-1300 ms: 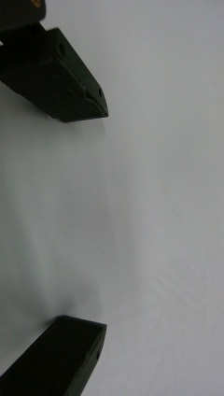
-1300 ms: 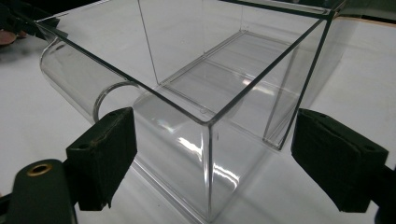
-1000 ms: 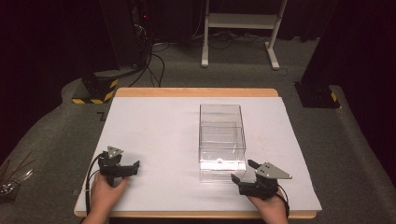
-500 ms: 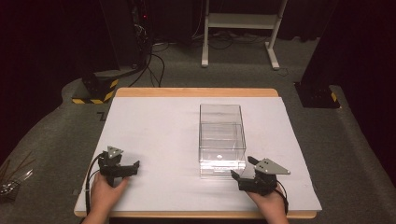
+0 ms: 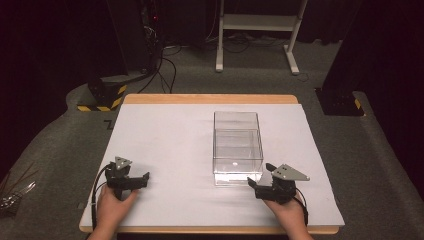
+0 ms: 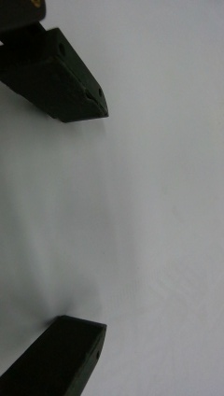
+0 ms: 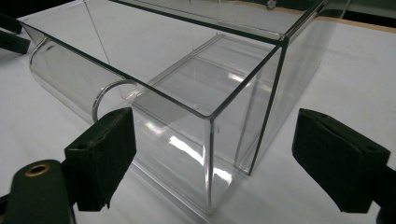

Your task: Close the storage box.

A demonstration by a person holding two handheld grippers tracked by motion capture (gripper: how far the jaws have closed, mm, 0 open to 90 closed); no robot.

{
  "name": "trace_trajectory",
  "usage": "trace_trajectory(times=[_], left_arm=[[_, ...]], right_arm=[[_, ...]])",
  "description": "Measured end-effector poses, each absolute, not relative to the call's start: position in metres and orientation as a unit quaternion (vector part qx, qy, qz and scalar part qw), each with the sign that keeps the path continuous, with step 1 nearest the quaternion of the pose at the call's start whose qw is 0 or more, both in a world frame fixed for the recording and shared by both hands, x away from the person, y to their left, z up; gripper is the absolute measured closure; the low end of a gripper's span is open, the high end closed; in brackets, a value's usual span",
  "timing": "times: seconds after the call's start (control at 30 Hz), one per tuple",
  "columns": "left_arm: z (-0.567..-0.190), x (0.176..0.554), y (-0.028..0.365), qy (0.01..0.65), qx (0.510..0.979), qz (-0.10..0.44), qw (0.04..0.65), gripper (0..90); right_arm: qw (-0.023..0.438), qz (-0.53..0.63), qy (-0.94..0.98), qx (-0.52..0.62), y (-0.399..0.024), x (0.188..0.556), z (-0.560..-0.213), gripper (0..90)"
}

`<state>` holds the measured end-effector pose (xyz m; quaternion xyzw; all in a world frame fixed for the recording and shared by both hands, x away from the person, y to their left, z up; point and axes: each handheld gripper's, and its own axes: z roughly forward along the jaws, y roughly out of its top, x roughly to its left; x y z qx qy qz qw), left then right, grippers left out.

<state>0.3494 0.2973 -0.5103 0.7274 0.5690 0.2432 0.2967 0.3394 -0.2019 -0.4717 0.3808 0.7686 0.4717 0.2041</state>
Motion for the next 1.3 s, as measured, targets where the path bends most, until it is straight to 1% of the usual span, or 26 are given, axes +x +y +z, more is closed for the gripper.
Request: trace_trajectory(times=[1.3], left_arm=[[-0.51, 0.349, 0.297, 0.569, 0.727, 0.244, 0.297, 0.8]], right_arm=[[0.211, 0.452, 0.758, 0.42, -0.194, 0.38, -0.484, 12.9]])
